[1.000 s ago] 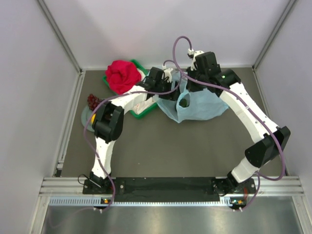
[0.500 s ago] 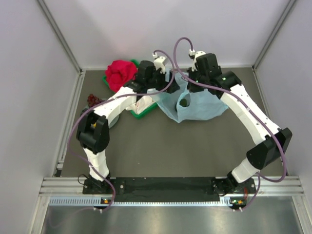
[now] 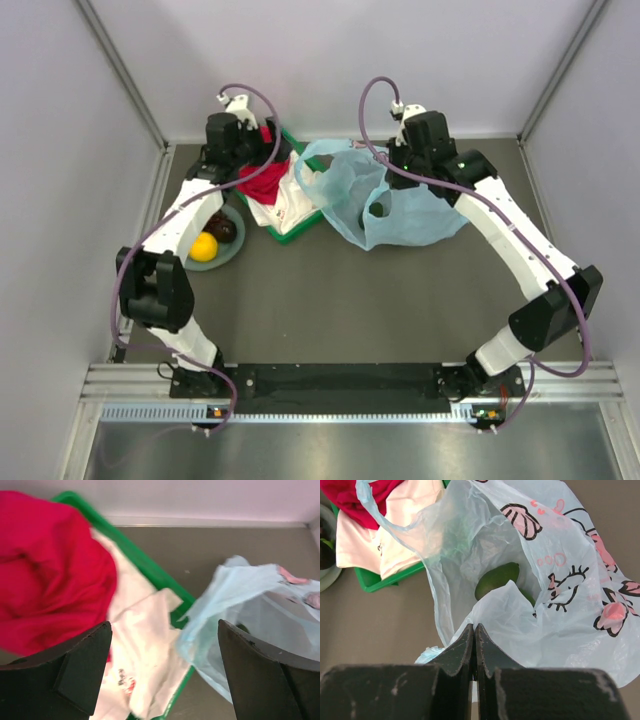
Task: Place the fruits into the plastic bag
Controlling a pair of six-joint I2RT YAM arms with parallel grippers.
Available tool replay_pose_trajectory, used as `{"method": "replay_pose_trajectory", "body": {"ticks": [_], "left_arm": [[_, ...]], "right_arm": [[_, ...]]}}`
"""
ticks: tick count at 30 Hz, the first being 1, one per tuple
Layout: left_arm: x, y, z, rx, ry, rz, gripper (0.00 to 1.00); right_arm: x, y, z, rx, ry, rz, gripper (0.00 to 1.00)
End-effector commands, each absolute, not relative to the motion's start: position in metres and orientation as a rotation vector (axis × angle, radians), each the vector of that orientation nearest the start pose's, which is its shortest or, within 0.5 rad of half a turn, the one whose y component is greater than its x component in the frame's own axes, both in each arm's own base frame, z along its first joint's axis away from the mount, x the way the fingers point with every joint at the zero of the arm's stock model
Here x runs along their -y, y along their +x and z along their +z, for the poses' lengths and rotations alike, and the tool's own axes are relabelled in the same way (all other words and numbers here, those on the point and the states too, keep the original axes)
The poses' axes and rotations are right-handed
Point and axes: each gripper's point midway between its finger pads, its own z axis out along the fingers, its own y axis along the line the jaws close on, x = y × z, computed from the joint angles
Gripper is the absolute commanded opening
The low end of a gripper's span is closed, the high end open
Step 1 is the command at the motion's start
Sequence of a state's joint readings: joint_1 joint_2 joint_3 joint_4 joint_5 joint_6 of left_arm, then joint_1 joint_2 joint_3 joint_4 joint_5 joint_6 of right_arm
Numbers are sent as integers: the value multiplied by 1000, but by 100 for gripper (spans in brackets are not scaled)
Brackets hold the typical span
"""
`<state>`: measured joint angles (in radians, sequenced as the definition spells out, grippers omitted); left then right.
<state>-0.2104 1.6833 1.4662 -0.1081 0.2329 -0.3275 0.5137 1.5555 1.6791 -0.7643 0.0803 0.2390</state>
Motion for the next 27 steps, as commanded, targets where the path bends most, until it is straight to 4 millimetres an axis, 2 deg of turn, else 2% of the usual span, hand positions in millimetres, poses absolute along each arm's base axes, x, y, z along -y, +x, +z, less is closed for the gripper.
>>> {"method": "replay_pose_trajectory", "body": {"ticks": [1, 2, 3, 9, 14, 15, 18, 24, 27], "left_arm": [[100, 486, 287, -1915, -137, -383, 91], [91, 483, 286, -1921, -175, -355, 91], [70, 483, 283, -1918, -257, -291, 91], [4, 455, 261, -1939, -545, -144, 94], [-24, 437, 247, -1935, -689, -50, 97], [-41, 433, 241, -1929, -768, -33, 97], [-62, 428, 225, -1933, -895, -28, 98], [-96, 417, 203, -1933, -1024, 53, 98], [-111, 410, 184, -1951, -1106, 68, 98]], "right_arm": [[-199, 378, 311, -2122, -203, 337, 0], [-199, 379, 312, -2119, -200, 337, 0], [-199, 379, 312, -2118, -198, 337, 0], [-201, 380, 308, -2126, -191, 348, 0], [-202, 381, 308, -2124, -187, 351, 0], [-202, 381, 308, -2124, -188, 352, 0], [-202, 382, 309, -2119, -187, 352, 0], [-201, 380, 309, -2121, -184, 351, 0], [-201, 380, 309, -2121, -184, 351, 0]]}}
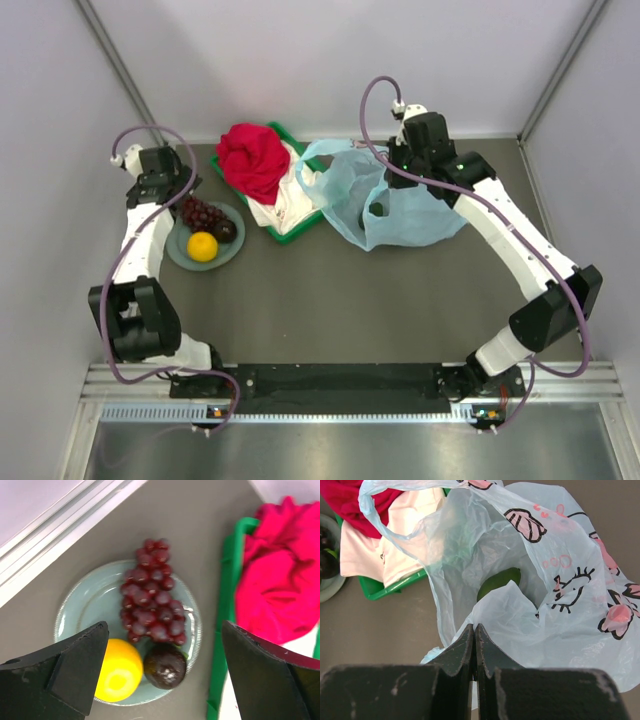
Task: Place the fruits into the plastic bag
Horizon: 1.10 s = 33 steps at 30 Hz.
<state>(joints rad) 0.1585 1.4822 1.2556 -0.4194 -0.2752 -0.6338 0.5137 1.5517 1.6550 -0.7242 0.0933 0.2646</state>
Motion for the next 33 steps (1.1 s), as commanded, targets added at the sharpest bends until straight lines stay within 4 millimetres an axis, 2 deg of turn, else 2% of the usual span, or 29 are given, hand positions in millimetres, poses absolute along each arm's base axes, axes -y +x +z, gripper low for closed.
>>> {"method": "replay_pose_trajectory", "body": {"ticks": [1, 6, 12, 21, 33], "left_arm": [[-113, 409, 178, -1960, -1113, 75, 98], [-127, 409, 162, -1984, -1116, 119, 98], [-120, 424, 127, -2086, -1099, 73, 98], [-106, 441, 96, -2161, -1096, -38, 99], [-111, 461, 73, -2162, -1146, -81, 98]], "right_arm": [[-201, 380, 309, -2121, -184, 351, 0], [-200, 379, 310, -2116, -173, 353, 0], [-201, 381, 311, -2109, -164, 360, 0], [-202, 383, 313, -2102, -157, 360, 0], [-206, 390, 313, -2111, -164, 353, 0]]}}
